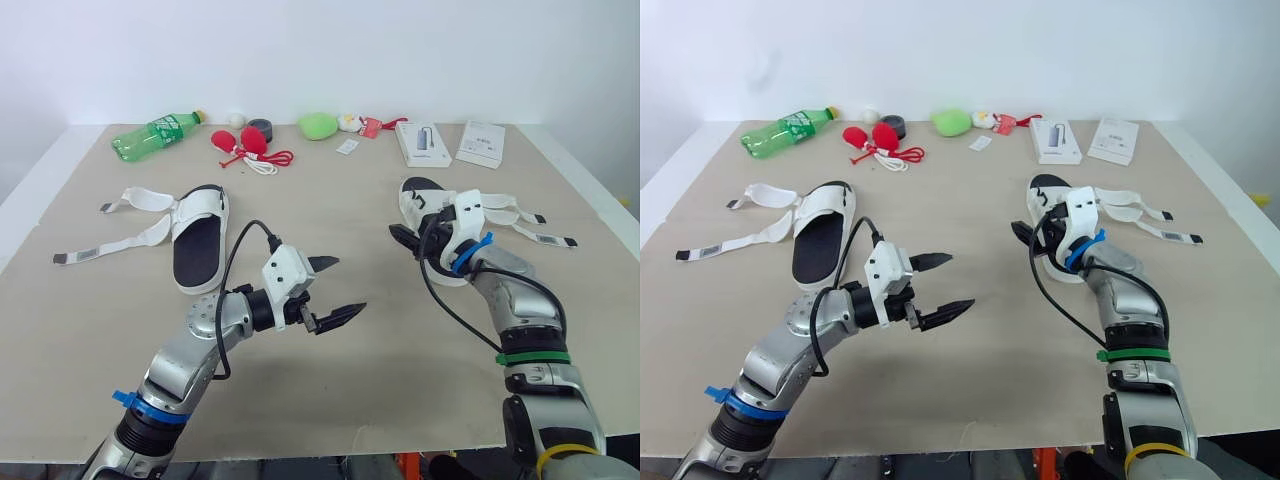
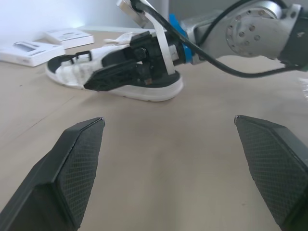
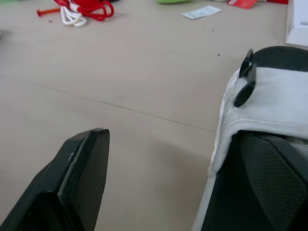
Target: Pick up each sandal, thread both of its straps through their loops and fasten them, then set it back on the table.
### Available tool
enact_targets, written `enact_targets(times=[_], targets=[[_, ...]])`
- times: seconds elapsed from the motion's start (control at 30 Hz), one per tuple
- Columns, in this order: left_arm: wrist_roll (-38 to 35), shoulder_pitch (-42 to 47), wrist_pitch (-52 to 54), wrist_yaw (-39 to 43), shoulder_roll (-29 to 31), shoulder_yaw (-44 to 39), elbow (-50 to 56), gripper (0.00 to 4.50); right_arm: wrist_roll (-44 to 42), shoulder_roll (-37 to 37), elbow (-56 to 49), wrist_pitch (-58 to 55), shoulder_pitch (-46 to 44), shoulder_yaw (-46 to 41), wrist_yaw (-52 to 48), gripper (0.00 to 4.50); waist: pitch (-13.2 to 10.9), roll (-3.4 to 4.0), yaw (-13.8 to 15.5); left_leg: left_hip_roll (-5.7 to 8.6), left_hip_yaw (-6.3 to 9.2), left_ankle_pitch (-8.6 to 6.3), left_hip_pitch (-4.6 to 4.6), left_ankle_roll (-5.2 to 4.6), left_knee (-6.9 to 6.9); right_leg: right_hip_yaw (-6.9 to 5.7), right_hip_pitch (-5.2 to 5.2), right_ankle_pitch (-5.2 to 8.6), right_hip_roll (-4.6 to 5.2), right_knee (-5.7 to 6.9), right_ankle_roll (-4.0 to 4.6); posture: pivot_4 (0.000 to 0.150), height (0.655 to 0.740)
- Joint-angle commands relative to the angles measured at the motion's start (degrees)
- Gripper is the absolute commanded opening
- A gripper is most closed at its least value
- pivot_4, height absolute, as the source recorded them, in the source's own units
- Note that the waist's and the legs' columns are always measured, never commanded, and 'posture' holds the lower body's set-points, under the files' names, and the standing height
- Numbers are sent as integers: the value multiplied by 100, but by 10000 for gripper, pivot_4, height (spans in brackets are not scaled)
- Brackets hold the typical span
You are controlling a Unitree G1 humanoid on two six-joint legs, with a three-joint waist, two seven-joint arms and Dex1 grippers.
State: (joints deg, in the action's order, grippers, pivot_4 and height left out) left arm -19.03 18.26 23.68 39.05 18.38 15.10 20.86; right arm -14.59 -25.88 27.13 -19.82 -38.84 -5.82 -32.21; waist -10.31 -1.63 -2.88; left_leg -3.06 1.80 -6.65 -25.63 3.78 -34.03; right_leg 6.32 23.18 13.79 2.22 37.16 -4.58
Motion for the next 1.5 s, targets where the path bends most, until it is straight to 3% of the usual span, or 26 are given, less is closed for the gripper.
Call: enact_targets(times=[0.03, 0.07, 0.1, 0.23, 0.3, 0.33, 0.47, 0.6, 0.77, 0.97, 1.33, 1.37, 1.4, 1.43, 1.5], targets=[[-1, 12, 11, -161, -73, -78, 266, 45000, 121, 65, 317, 375, -317, -108, 173, 39652, 0, 0, 0, 1, 0, 0, 0, 0, 0, 0, -1, 0, 1, 0, 0, 1500, 7400], [-11, -1, 19, -190, -83, -78, 277, 45000, 93, 98, 390, 402, -347, -151, 188, 36210, 0, 0, 0, 1, 0, 0, 0, 0, 0, 0, -1, 0, 1, 0, 0, 1500, 7400], [-17, -12, 22, -213, -89, -79, 286, 45000, 82, 117, 455, 434, -371, -180, 203, 35539, 0, 0, 0, 1, 0, 0, 0, 0, 0, 0, -1, 0, 1, 0, -1, 1500, 7400], [-1, -42, 19, -286, -87, -81, 316, 45000, 144, 117, 695, 646, -431, -189, 140, 15318, 0, 0, -4, 0, 0, 0, 0, 0, 0, 1, -1, 0, 0, 0, -1, 1500, 7400], [2, -59, 9, -299, -65, -96, 318, 45000, 127, 114, 808, 703, -464, -211, 77, 2418, 0, 0, -9, 0, 0, 0, 0, 0, 0, 1, 0, 0, 0, 0, -1, 1500, 7400], [6, -70, 2, -298, -48, -105, 318, 45000, 120, 105, 855, 725, -479, -204, 16, 980, 0, 0, -9, 0, 0, 0, 0, 0, 0, 1, 0, 0, -1, 0, 0, 1500, 7400], [48, -149, -50, -206, 157, -161, 367, 45000, -298, 65, 579, 644, -383, -117, -1131, 980, -1, 1, -26, -2, 0, 0, 1, 0, 1, 2, 0, -1, -3, 0, 0, 1500, 7400], [-28, -314, -190, 108, 594, -338, 471, 45000, -717, -608, -644, 385, 167, 672, -3780, 980, -5, 9, -25, 0, 1, -1, -3, 0, 12, 3, 4, 9, -4, 0, -5, 1500, 7400], [-261, -362, -416, 521, 898, -630, 507, 45000, -680, -1369, -1252, 1037, 599, 1435, -5787, 980, -6, 9, 7, 0, 1, -8, 0, -4, 18, 3, 3, 20, -3, 0, -2, 1500, 7400], [-335, -297, -503, 789, 1099, -810, 362, 45000, -795, -2133, -1040, 2739, 443, 2718, -6029, 980, -5, 8, 9, 0, -10, -9, 7, -1, 7, 3, 3, 18, 7, -1, 5, 1500, 7400], [-91, -451, -670, 831, 1191, -701, 248, 45000, -1099, -2131, -223, 3190, -99, 3365, -6029, 980, -5, 6, -9, -2, -10, -8, 13, -2, 4, 3, -1, 13, 6, 0, 12, 1500, 7400], [-75, -459, -692, 857, 1199, -681, 241, 42431, -1145, -2185, -173, 2982, -167, 3457, -6029, 7196, -5, 6, -8, -3, -10, -8, 14, -2, 4, 3, -1, 12, 5, 0, 13, 1500, 7400], [-64, -461, -706, 874, 1202, -668, 238, 40890, -1183, -2221, -144, 2825, -213, 3515, -6029, 7489, -5, 6, -1, -3, -10, -8, 14, -3, 4, 3, -1, 12, 5, 0, 13, 1500, 7400], [-37, -457, -729, 879, 1199, -646, 219, 36468, -1240, -2245, -112, 2780, -273, 3533, -6029, 13885, -5, 6, 0, -3, -9, -8, 14, -3, 4, 3, -1, 12, 4, 0, 14, 1500, 7400], [64, -424, -786, 840, 1174, -605, 131, 29030, -1592, -2351, -185, 1970, -439, 3446, -6029, 21177, -5, 6, 4, -2, -10, -8, 14, -3, 4, 3, -2, 11, 6, 0, 14, 1500, 7400]])
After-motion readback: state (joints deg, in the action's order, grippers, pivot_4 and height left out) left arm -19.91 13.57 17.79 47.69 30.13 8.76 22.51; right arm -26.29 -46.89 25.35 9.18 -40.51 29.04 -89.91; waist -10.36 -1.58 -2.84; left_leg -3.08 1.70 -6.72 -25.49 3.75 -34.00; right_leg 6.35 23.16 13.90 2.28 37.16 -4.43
